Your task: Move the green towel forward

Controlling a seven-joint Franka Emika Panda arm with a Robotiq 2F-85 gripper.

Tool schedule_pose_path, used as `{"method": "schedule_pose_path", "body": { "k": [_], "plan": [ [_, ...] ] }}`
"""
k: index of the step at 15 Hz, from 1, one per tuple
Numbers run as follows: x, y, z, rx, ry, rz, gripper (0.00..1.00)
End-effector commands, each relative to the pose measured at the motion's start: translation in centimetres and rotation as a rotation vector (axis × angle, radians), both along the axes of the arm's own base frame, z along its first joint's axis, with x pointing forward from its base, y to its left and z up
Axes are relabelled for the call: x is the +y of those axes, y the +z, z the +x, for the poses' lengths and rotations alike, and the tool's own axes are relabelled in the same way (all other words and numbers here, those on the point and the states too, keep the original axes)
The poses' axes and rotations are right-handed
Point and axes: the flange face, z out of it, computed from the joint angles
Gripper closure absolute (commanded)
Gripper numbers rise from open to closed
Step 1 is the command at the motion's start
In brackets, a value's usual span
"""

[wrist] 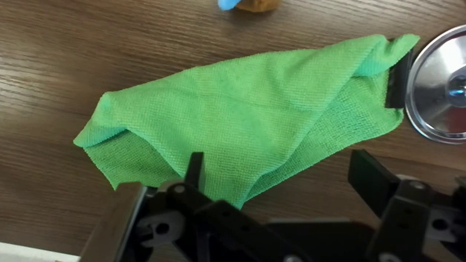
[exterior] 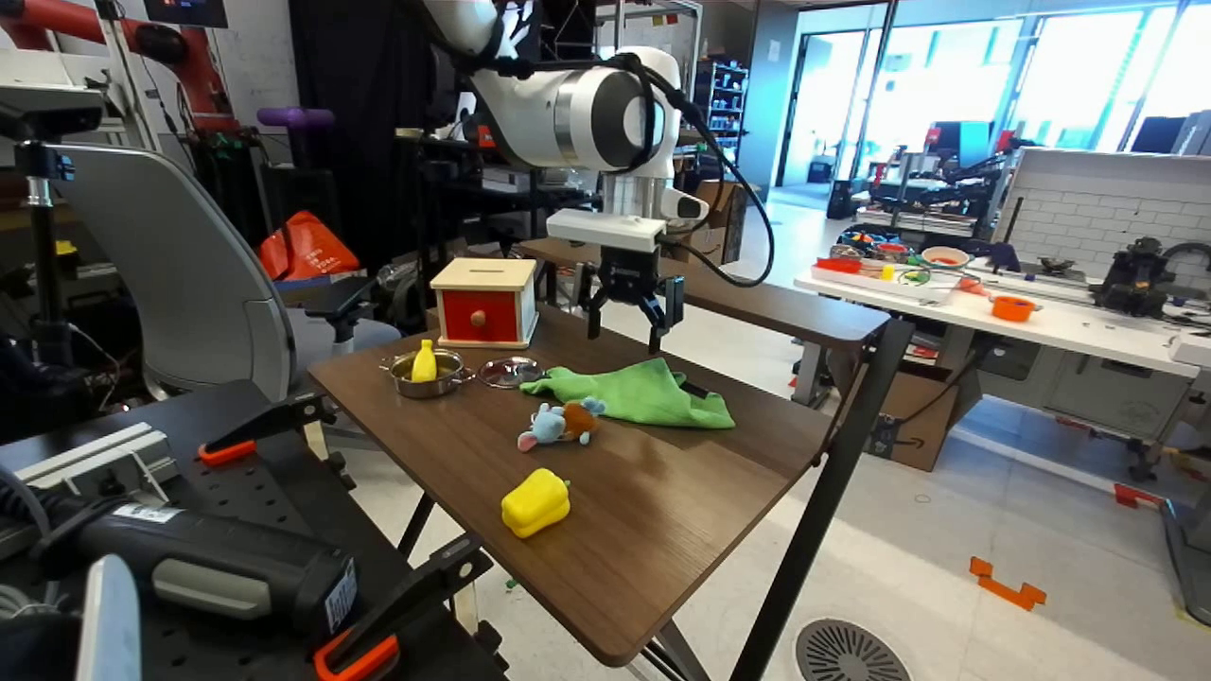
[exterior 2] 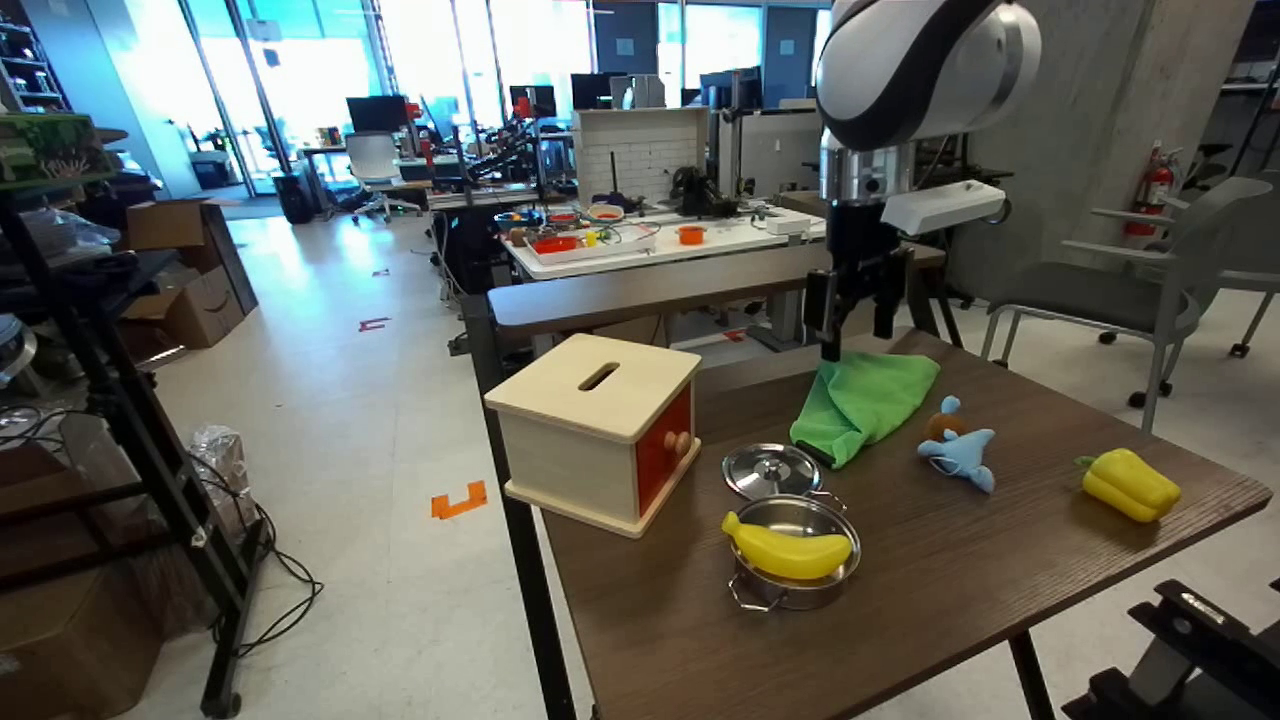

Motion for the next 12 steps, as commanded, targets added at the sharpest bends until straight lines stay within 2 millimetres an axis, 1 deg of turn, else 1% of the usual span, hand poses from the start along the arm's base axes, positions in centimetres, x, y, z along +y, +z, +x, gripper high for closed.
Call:
{"method": "schedule_pose_path", "body": {
  "k": [1,5,9,12],
  "plan": [
    [-0.7,-1.6,1.4,0.022,0.000,-0.001,0.00],
    [-1.5,-3.7,2.1,0.024,-0.011,-0.008,0.00],
    [-2.3,-6.1,2.1,0.038,-0.011,-0.021,0.00],
    [-3.3,-7.6,1.7,0.061,-0.020,-0.040,0.00]
  ]
}}
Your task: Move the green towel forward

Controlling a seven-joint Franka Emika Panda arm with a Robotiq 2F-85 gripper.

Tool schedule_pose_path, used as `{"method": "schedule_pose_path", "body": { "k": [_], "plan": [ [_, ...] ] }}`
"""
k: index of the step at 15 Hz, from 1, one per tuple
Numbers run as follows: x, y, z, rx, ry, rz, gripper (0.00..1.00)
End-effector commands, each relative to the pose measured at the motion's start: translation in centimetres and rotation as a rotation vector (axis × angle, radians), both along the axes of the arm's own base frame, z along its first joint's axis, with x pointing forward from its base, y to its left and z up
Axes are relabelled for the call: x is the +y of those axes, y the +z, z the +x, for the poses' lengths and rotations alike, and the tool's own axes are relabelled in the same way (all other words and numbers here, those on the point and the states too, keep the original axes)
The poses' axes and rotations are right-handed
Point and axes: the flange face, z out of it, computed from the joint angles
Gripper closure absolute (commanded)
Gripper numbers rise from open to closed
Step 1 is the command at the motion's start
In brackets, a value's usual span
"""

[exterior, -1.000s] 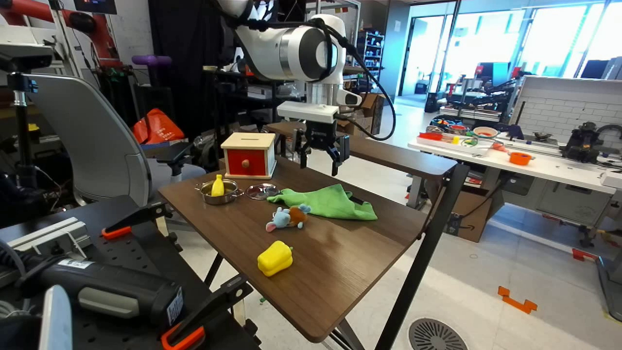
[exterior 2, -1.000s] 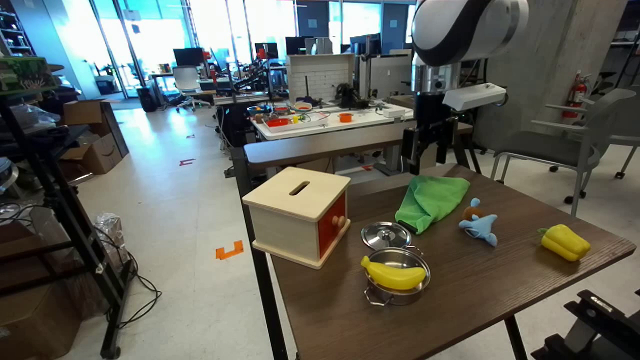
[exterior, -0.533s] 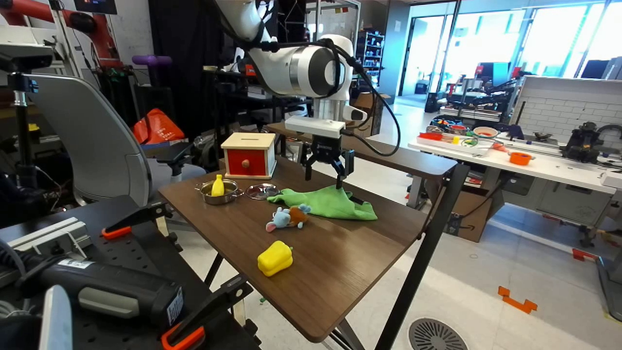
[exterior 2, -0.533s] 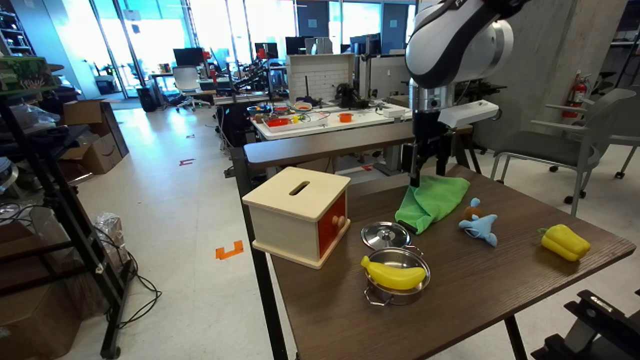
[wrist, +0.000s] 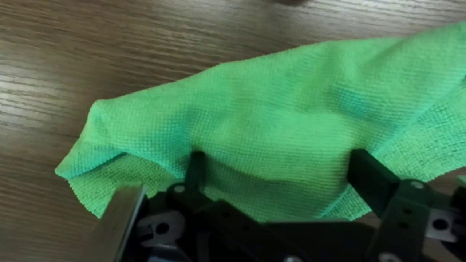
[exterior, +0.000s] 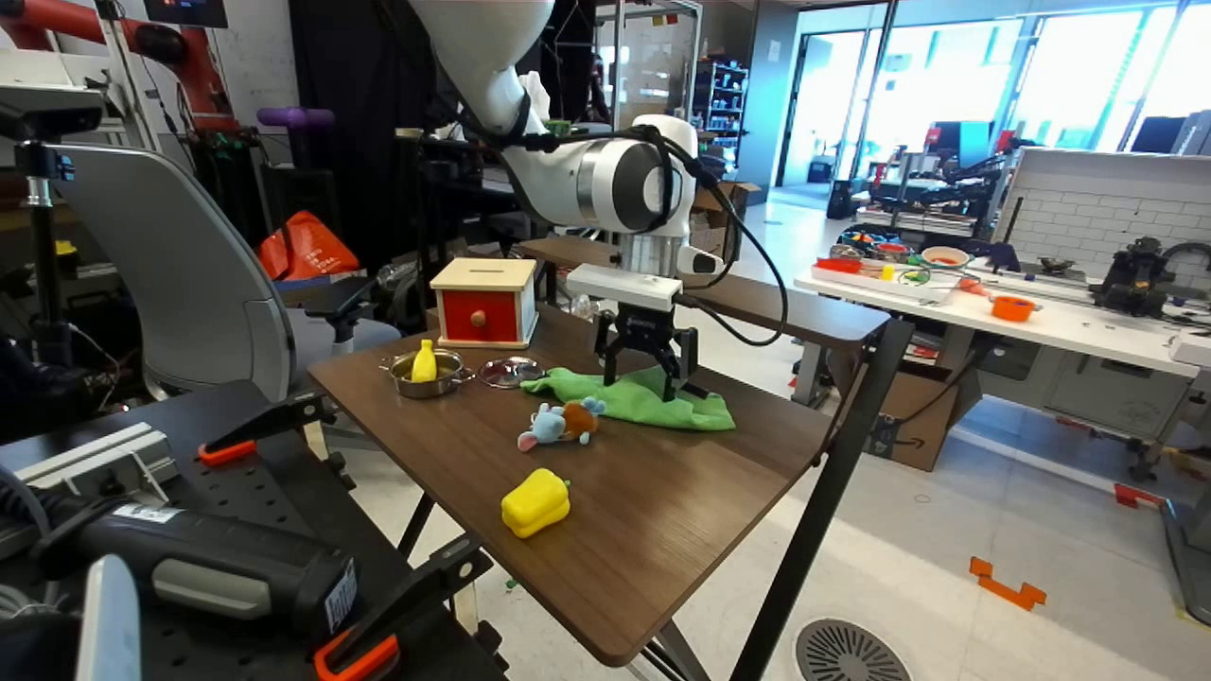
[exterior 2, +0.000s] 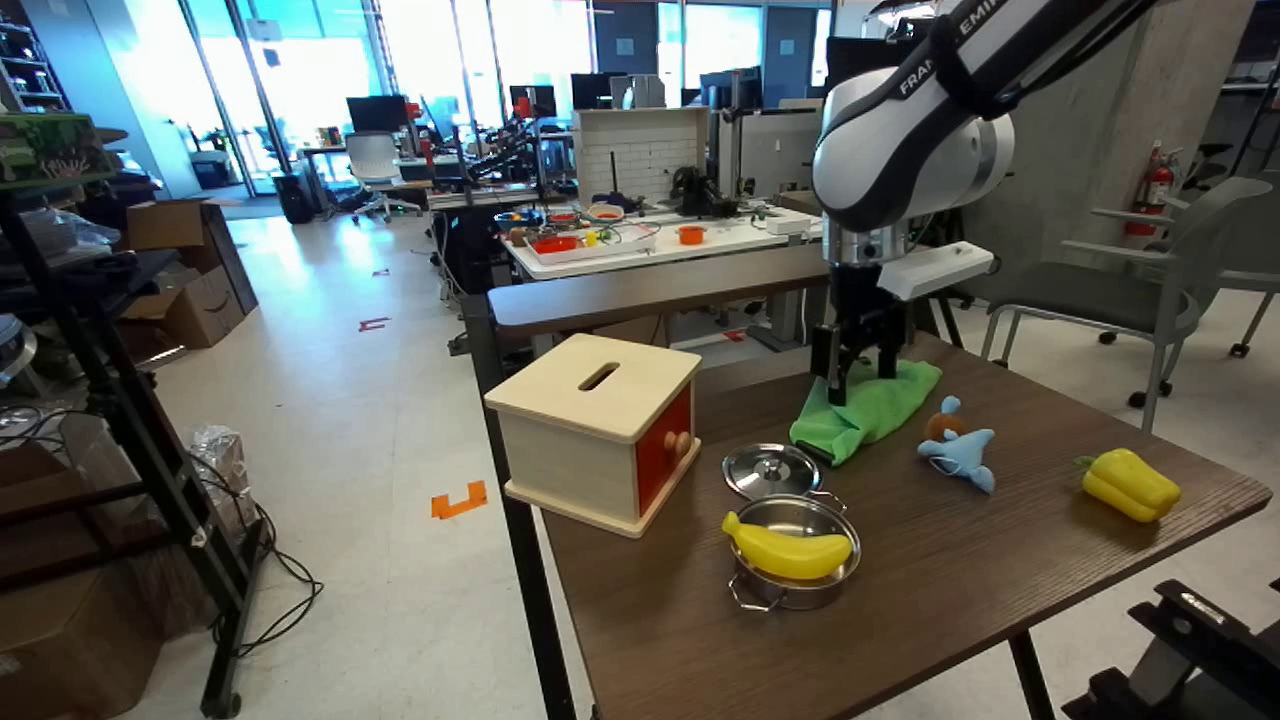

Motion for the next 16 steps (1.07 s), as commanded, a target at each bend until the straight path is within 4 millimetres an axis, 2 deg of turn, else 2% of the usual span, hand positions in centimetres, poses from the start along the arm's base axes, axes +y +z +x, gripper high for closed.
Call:
{"method": "schedule_pose_path", "body": {
  "k": [1,6,13,16],
  "plan": [
    [-1.3,-1.2,0.2,0.041,0.001,-0.023,0.00],
    [-2.9,-0.9,-0.9,0.079,-0.015,-0.047,0.00],
    [-7.0,-3.3,-3.3,0.121,-0.061,-0.100,0.00],
    [-8.6,-3.4,-4.6,0.129,-0.066,-0.101,0.00]
  ]
}}
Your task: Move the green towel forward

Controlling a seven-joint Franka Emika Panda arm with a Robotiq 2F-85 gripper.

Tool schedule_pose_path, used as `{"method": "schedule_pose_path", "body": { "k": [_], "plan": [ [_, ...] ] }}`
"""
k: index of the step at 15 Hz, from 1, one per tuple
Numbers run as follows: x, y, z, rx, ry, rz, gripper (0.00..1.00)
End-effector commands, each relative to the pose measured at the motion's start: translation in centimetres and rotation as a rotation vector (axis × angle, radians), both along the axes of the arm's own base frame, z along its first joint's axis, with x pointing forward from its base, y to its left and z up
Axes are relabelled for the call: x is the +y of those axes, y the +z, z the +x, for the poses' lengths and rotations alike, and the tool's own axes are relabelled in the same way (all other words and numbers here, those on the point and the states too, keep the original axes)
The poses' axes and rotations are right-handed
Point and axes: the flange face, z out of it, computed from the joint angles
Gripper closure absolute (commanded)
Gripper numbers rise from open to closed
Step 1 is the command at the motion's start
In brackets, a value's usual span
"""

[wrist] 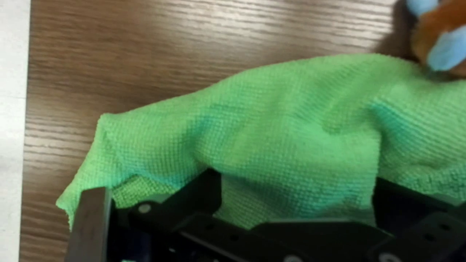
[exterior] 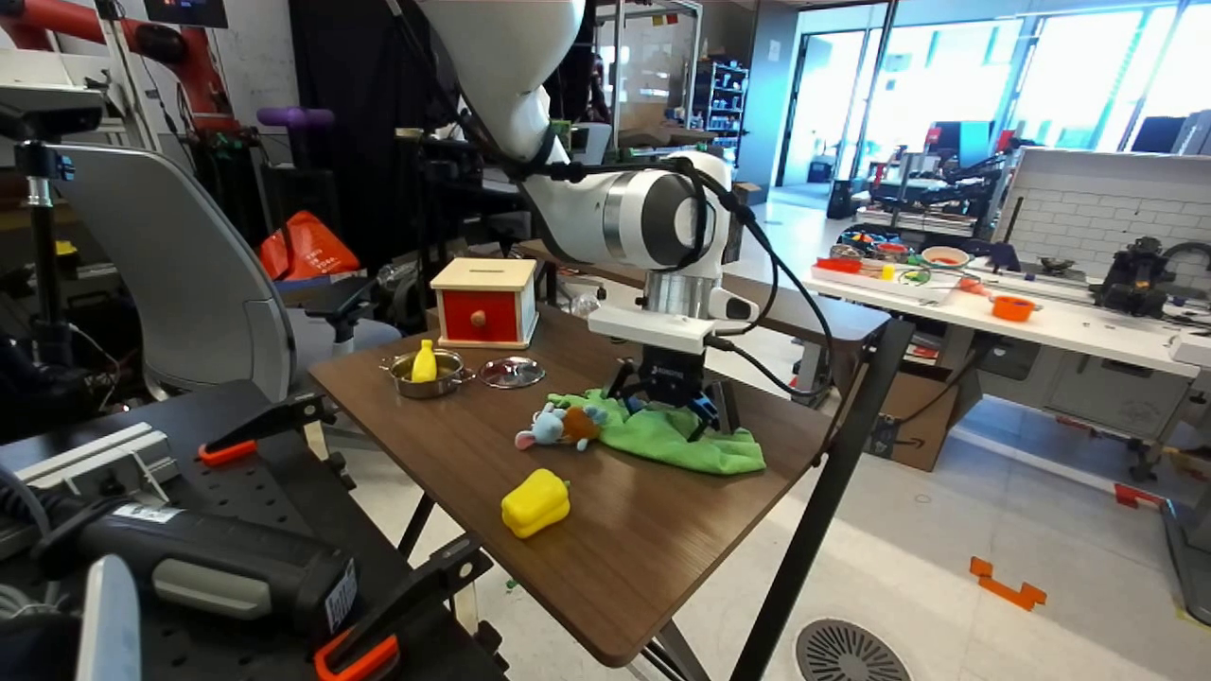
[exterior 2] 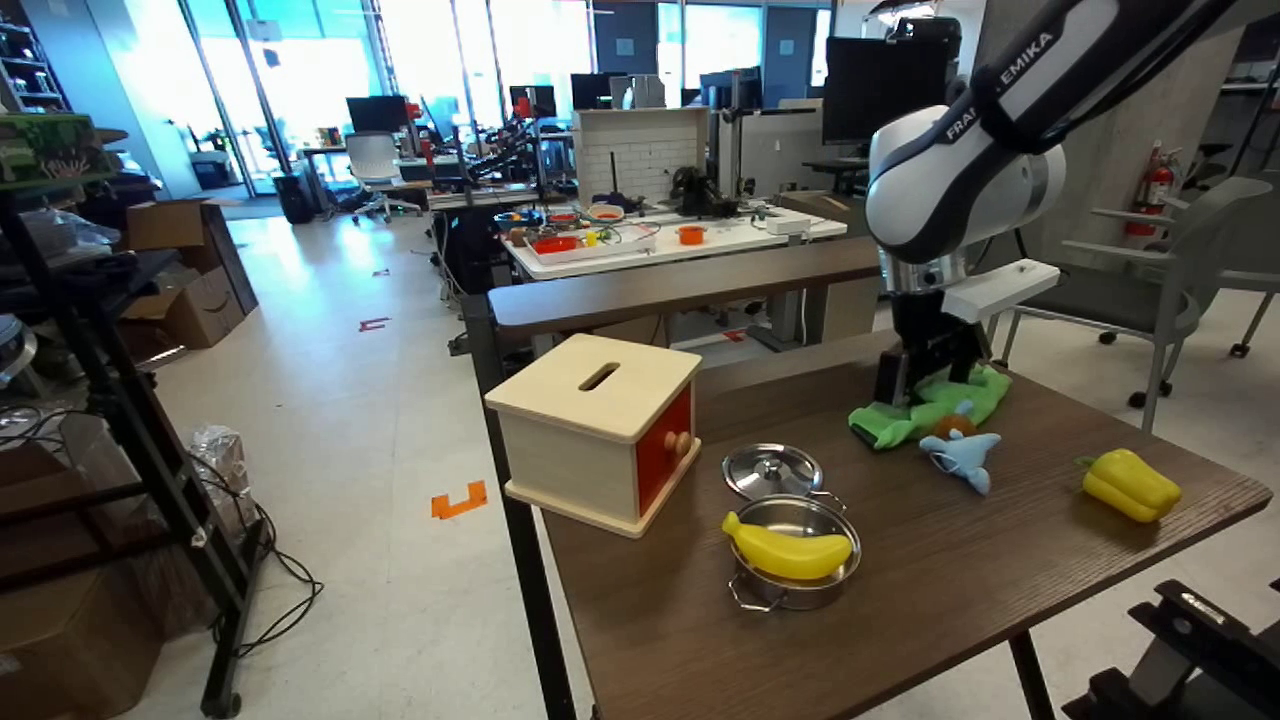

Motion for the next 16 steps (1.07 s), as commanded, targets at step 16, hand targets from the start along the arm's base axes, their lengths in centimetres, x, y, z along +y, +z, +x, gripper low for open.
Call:
{"method": "schedule_pose_path", "body": {
  "k": [16],
  "plan": [
    [-3.8,0.9,-9.8,-0.006,0.030,-0.010,0.00]
  ]
}}
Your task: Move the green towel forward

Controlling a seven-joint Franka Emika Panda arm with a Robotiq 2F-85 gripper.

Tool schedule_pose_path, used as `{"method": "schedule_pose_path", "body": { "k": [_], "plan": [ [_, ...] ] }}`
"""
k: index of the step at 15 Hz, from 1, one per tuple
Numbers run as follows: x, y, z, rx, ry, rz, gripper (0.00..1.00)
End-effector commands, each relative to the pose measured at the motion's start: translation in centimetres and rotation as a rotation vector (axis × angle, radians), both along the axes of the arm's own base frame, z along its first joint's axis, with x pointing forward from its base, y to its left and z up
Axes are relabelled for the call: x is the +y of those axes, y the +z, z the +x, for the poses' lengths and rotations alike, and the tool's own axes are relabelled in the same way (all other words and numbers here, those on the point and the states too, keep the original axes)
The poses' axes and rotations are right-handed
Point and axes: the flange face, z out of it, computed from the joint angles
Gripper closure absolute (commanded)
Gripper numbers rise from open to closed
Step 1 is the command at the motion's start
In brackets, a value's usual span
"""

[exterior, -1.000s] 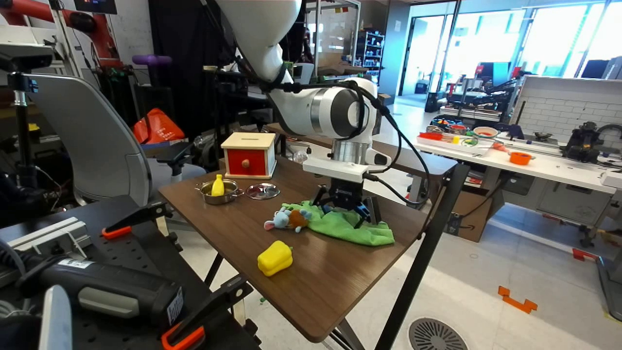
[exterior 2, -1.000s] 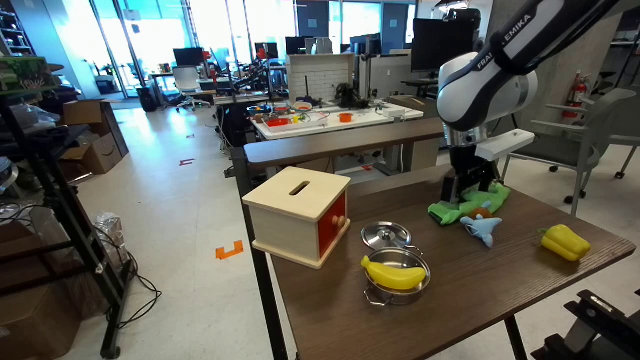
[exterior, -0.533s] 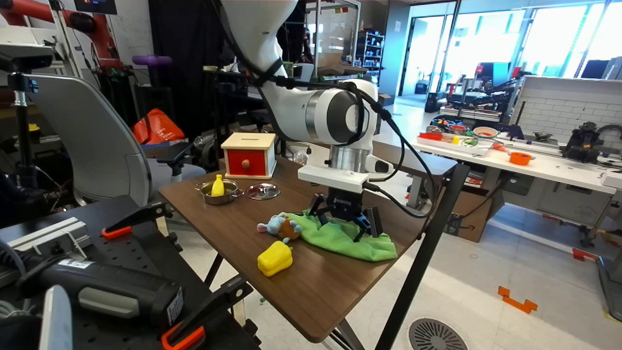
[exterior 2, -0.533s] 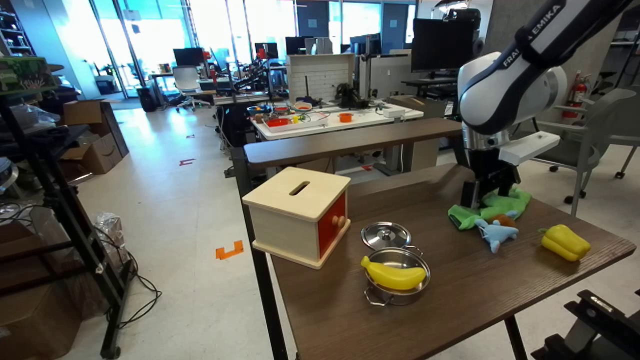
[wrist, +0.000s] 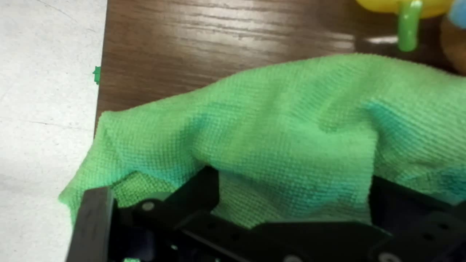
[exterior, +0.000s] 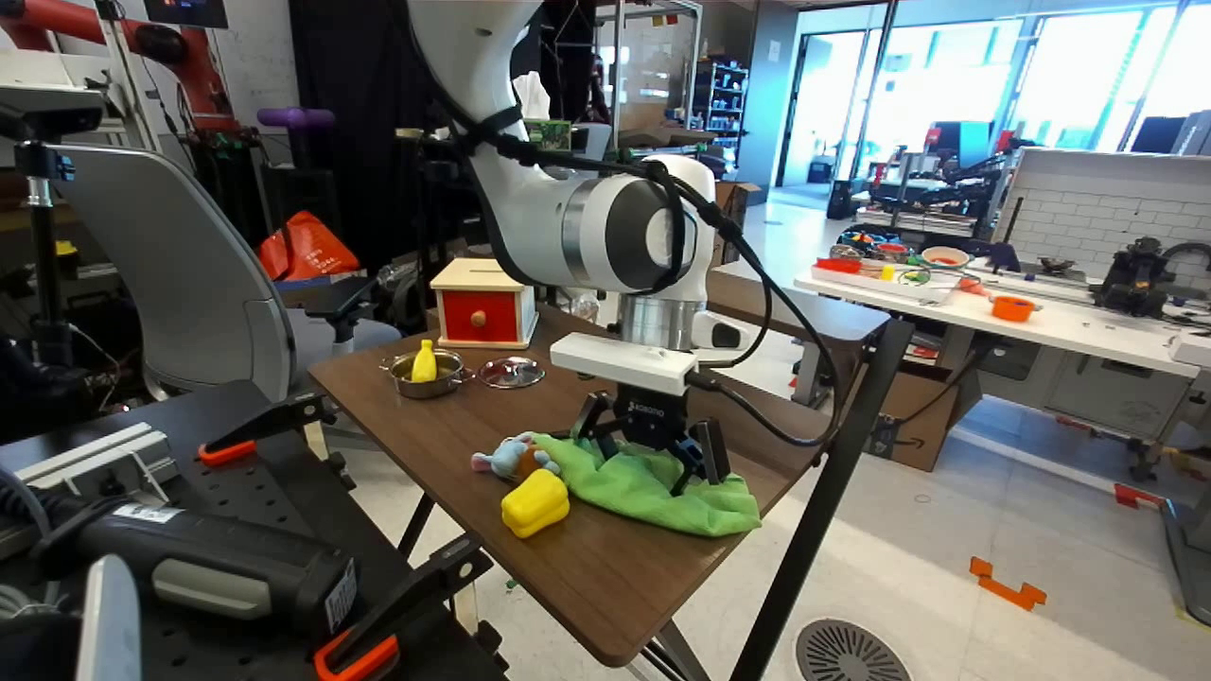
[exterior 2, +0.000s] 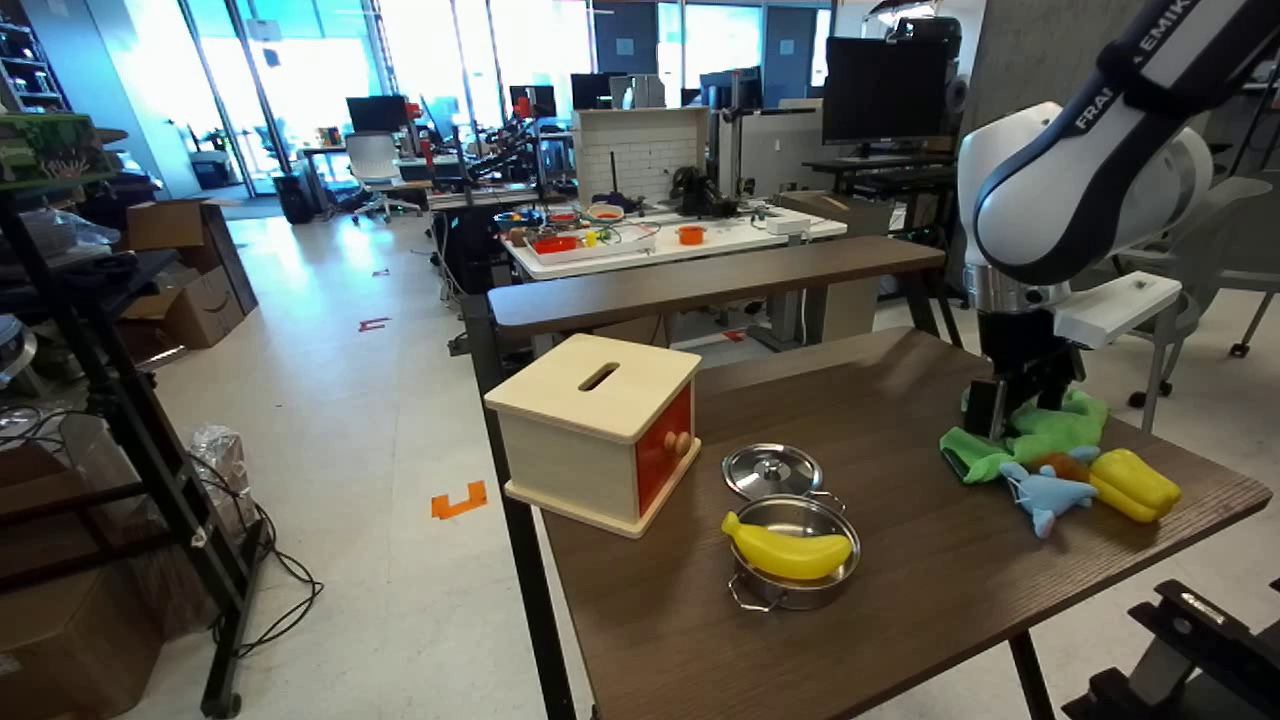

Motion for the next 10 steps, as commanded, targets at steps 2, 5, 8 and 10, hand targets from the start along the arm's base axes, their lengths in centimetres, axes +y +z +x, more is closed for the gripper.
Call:
{"method": "schedule_pose_path", "body": {
  "k": [2,5,8,10],
  "plan": [
    [-0.2,2.3,-0.8,-0.038,-0.017,0.011,0.00],
    [0.3,5.5,-0.1,-0.079,-0.020,0.000,0.00],
    [2.1,10.5,0.0,-0.098,0.027,0.014,0.00],
    [1.4,8.7,1.2,-0.103,0.012,0.012,0.00]
  ]
}}
